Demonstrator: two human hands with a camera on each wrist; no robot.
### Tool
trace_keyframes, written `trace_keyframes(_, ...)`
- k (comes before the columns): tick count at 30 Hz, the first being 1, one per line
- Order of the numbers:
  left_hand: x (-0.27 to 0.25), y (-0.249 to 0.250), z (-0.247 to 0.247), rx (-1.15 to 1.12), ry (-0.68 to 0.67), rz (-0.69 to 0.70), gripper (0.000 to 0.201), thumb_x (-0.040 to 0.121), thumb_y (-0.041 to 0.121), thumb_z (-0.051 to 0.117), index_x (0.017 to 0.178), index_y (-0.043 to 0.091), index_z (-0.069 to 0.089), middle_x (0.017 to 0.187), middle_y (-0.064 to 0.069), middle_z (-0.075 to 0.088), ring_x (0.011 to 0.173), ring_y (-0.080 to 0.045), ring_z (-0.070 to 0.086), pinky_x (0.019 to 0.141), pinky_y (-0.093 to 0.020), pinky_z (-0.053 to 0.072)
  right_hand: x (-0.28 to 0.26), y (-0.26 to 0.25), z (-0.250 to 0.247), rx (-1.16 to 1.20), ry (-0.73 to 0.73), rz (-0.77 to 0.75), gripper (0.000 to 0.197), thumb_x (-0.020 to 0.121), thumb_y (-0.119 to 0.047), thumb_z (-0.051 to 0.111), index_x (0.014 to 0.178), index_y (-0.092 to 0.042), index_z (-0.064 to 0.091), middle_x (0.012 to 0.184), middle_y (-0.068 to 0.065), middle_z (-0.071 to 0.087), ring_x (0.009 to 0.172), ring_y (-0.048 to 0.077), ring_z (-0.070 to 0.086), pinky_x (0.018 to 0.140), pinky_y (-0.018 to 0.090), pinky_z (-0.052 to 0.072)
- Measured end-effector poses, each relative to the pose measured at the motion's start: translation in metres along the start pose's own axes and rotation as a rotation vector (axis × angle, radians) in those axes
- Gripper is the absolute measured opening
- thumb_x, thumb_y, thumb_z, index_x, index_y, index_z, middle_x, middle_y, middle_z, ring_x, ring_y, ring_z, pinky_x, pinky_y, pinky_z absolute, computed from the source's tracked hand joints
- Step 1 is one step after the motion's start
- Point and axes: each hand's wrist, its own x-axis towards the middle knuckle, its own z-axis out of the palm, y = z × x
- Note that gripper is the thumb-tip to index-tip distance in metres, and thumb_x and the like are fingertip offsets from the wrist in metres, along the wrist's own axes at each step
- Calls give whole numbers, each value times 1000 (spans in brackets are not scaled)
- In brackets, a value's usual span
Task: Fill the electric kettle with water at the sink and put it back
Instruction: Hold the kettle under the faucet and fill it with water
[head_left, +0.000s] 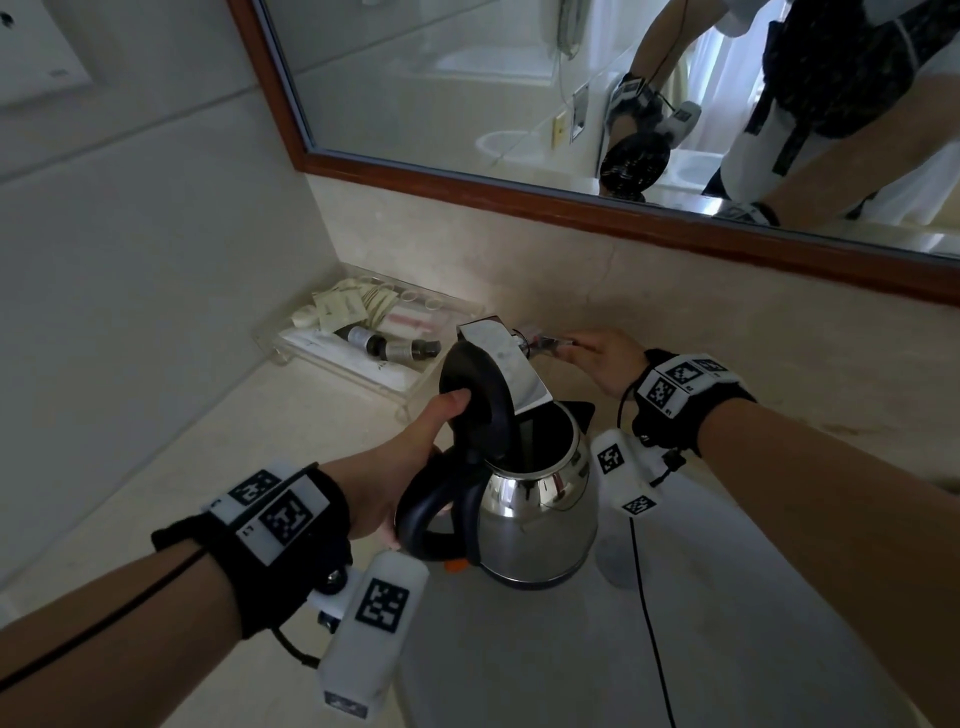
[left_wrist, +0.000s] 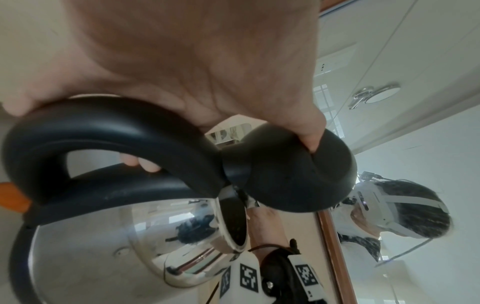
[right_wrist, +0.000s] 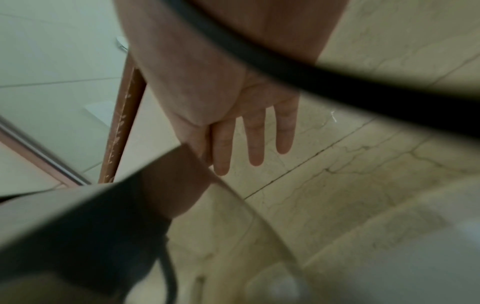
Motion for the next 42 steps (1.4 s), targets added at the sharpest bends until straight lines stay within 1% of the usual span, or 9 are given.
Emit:
trace_keyframes(7, 0, 2, 0, 0, -7, -6, 90, 75, 77, 31, 114, 1, 57, 94, -12, 63, 80, -23, 60, 63, -30, 46, 4, 4, 1, -6, 5, 36, 32, 95, -22, 46, 116, -8, 66, 111, 24, 68, 104, 36, 61, 85, 35, 45)
trace_keyframes(11, 1, 3, 0, 28, -7, 5, 84, 77, 77, 28, 105, 4, 59, 90, -10, 64, 79, -22, 60, 65, -30, 46, 6, 6, 3, 43, 6, 52, 30, 94, -21, 48, 113, -6, 67, 108, 30, 66, 102, 41, 60, 68, 26, 36)
trace_keyframes(16, 0, 4, 0, 18, -22, 10, 77, 79, 74, 27, 89, 5, 60, 83, -9, 64, 74, -21, 60, 62, -29, 45, 7, 9, 4, 73, 3, 63, 30, 94, -22, 48, 113, -8, 67, 108, 33, 65, 102, 44, 60, 71, 32, 45)
trace_keyframes(20, -2, 5, 0, 11, -19, 18, 79, 78, 75, 30, 94, 4, 59, 84, -10, 63, 75, -21, 59, 63, -30, 45, 9, 10, 5, 96, -12, 81, 30, 93, -22, 49, 113, -9, 67, 105, 35, 65, 91, 41, 62, 71, 27, 36)
trace_keyframes(29, -3, 6, 1, 12, -19, 52, 78, 78, 74, 29, 91, 4, 60, 81, -10, 64, 74, -21, 60, 66, -31, 45, 7, 8, 3, 102, -19, 91, 29, 93, -24, 48, 112, -12, 68, 107, 33, 65, 98, 43, 60, 63, 27, 36)
trace_keyframes(31, -4, 5, 1, 13, -21, 57, 78, 78, 75, 29, 92, 4, 60, 83, -10, 64, 75, -22, 60, 66, -31, 45, 7, 8, 3, 95, -14, 92, 30, 94, -24, 48, 112, -11, 68, 107, 32, 66, 102, 43, 59, 60, 21, 36)
trace_keyframes(35, -5, 5, 1, 17, -20, 68, 78, 79, 74, 29, 90, 4, 61, 82, -10, 65, 75, -22, 60, 65, -30, 45, 6, 6, 4, 110, -2, 93, 30, 93, -24, 49, 114, -11, 67, 111, 34, 64, 105, 45, 58, 80, 39, 47)
trace_keyframes(39, -6, 5, 1, 23, -24, 72, 78, 79, 74, 29, 88, 4, 61, 78, -9, 64, 72, -22, 60, 65, -30, 45, 7, 7, 6, 124, 11, 105, 30, 92, -23, 50, 115, -12, 67, 110, 36, 63, 105, 46, 58, 73, 32, 41)
trace_keyframes(42, -7, 6, 1, 14, -40, 70, 77, 79, 74, 29, 88, 4, 62, 80, -9, 65, 74, -22, 60, 65, -30, 45, 7, 7, 6, 128, 11, 107, 30, 92, -24, 50, 114, -12, 67, 112, 34, 63, 106, 45, 58, 85, 40, 48)
